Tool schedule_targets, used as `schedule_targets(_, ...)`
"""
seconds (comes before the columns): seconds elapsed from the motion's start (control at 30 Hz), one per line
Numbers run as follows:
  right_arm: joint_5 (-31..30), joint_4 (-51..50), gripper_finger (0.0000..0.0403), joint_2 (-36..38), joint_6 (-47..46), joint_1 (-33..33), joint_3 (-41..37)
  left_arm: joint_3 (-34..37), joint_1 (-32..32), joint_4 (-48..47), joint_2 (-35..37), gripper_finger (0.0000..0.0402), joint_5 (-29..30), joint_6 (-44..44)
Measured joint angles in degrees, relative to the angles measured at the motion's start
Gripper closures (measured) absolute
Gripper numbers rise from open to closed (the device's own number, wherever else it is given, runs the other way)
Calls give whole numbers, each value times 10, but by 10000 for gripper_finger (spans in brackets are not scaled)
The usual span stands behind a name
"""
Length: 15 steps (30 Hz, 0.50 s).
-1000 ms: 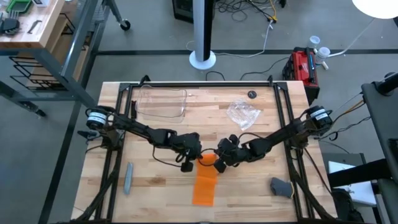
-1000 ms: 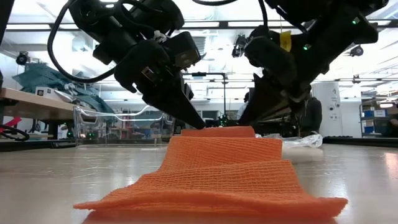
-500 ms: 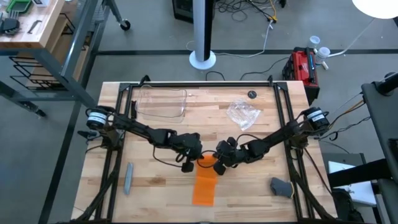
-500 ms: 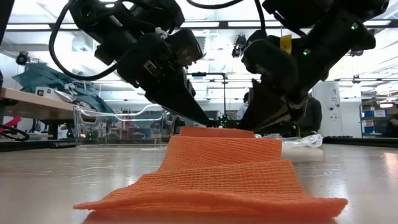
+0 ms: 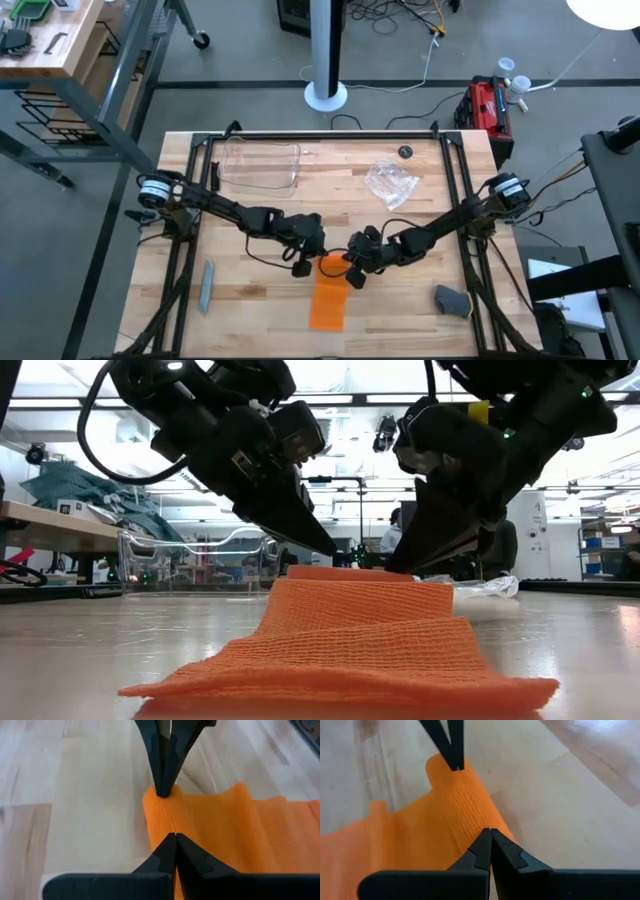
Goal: Roll bandage
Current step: Roll the orange bandage
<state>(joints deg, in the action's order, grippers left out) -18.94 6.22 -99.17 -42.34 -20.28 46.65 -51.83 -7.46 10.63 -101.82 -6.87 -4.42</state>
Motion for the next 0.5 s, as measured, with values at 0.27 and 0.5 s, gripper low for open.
schedule_targets(0.27,6,7,403,25,11,-12,-1,0,-3,0,-1,401,-2,-6)
schedule_targets(0.5,66,22,403,34,10,-30,-1,0,-5,1,-1,401,-2,-9)
